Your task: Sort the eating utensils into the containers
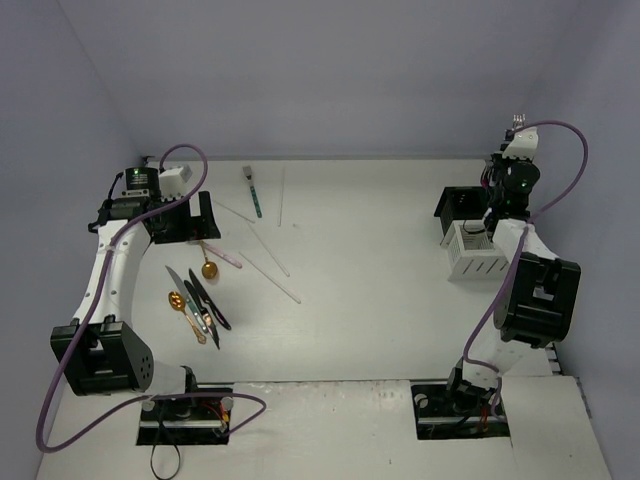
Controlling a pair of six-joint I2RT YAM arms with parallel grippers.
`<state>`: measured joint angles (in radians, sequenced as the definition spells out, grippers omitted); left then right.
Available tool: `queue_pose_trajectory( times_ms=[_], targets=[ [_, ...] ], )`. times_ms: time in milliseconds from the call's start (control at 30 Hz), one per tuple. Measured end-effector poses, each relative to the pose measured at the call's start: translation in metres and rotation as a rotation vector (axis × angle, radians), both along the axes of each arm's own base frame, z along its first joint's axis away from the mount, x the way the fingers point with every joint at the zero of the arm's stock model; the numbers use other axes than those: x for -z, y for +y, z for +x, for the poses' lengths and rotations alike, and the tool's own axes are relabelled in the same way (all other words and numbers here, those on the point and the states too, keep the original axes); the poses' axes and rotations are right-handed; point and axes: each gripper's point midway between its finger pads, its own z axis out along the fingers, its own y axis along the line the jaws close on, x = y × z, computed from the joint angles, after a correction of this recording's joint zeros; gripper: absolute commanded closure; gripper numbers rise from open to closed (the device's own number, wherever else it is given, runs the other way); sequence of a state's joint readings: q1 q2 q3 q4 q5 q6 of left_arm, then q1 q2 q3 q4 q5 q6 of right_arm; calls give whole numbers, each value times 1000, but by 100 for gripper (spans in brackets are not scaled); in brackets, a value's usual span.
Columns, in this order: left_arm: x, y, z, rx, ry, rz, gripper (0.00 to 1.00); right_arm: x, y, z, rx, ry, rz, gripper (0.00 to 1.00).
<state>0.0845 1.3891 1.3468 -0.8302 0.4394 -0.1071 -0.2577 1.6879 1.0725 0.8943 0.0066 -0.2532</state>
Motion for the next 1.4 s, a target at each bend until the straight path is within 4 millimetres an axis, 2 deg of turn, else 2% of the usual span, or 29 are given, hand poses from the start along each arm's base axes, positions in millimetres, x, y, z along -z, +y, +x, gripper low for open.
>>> queue_pose_trajectory(
  times_ms=[200, 400, 500, 567, 700, 733, 800, 867, 933, 1200, 1300, 1400],
  targets=[
    [1, 1, 0, -3, 2, 8, 3, 4, 12, 1, -65, -54, 20, 100],
    [1, 3, 0, -7, 3, 14, 3, 30, 19, -9, -102, -51, 49, 100],
    [1, 3, 0, -9, 3, 16, 3, 37, 20, -13, -109, -53, 59, 99],
    [1, 3, 0, -9, 3, 16, 3, 38, 21, -15, -113, -64, 62, 90],
    [1, 4, 0, -9, 2, 17, 3, 40, 23, -17, -120, -72, 70, 59],
    [0, 4, 0, -11, 1, 18, 3, 42, 23, -17, -124, -69, 71, 47],
    [-1, 5, 1, -13, -2, 22, 3, 42, 25, -18, -133, -66, 75, 41],
    [-3, 6, 2, -17, -9, 27, 3, 39, 27, -19, -141, -64, 76, 35],
    [-6, 7, 4, -22, -15, 35, 3, 33, 28, -22, -142, -66, 80, 33],
    [-20, 8, 26, -12, -60, 106, 3, -12, 37, -47, -169, -76, 90, 36],
    [-23, -6, 39, 31, -76, 178, 3, -26, 50, -54, -223, -37, 117, 37],
    [-23, -36, 59, 103, -102, 226, 7, -44, 65, -58, -292, 3, 155, 38]
  ],
)
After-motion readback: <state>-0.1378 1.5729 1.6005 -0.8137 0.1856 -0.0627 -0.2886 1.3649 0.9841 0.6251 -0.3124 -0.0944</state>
